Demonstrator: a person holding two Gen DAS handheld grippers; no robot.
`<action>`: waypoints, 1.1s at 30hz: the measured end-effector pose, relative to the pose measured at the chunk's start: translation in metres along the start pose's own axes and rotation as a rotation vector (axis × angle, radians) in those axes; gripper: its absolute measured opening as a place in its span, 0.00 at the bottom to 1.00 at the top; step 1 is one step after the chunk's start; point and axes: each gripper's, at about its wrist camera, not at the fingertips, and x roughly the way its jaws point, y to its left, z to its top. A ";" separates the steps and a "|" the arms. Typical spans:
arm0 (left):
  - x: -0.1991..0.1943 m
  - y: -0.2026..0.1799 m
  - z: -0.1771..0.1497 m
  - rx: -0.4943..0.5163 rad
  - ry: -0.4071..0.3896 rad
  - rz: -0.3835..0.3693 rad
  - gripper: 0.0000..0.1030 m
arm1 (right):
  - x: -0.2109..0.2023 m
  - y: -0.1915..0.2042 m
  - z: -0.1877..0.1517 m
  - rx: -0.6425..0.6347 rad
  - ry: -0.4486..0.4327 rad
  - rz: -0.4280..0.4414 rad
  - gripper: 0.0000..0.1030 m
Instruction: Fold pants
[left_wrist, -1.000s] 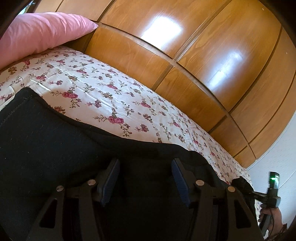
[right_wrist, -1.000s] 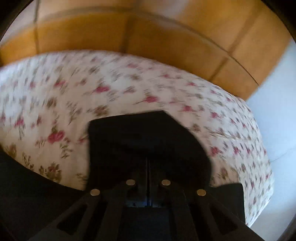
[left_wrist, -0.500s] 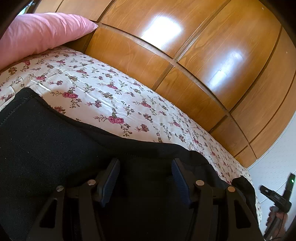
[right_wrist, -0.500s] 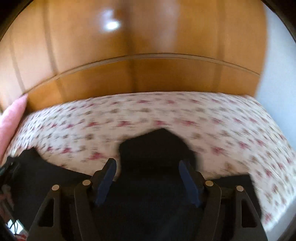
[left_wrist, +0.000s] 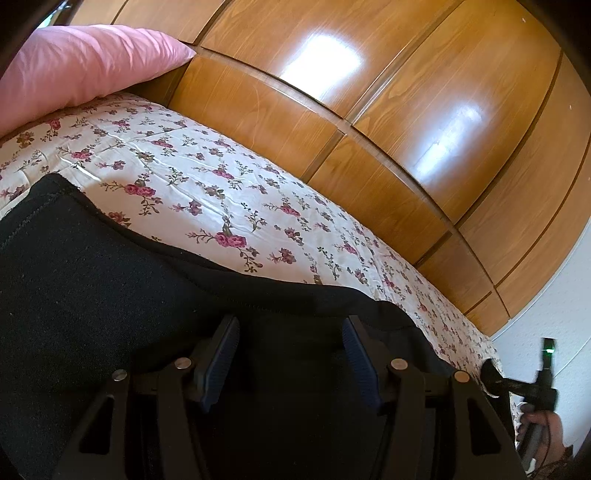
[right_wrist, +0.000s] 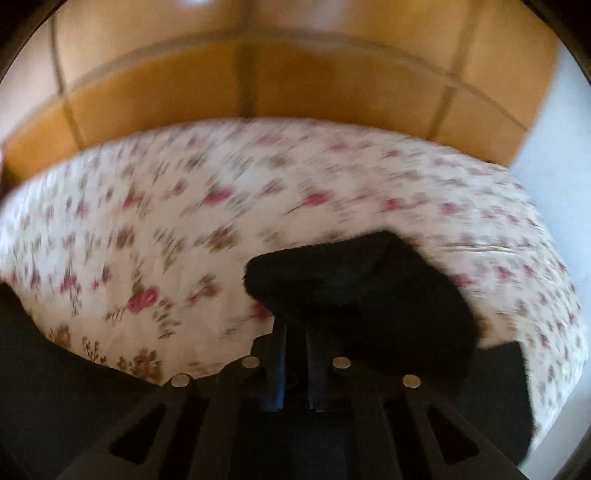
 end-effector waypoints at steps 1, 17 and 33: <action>0.000 0.000 0.000 -0.001 -0.001 -0.002 0.57 | -0.017 -0.019 -0.002 0.054 -0.046 0.015 0.08; 0.000 0.001 0.000 -0.002 0.000 0.002 0.57 | -0.055 -0.263 -0.139 0.809 -0.194 0.197 0.19; 0.000 0.001 0.000 -0.003 0.001 0.001 0.57 | -0.101 -0.267 -0.079 0.797 -0.443 0.439 0.06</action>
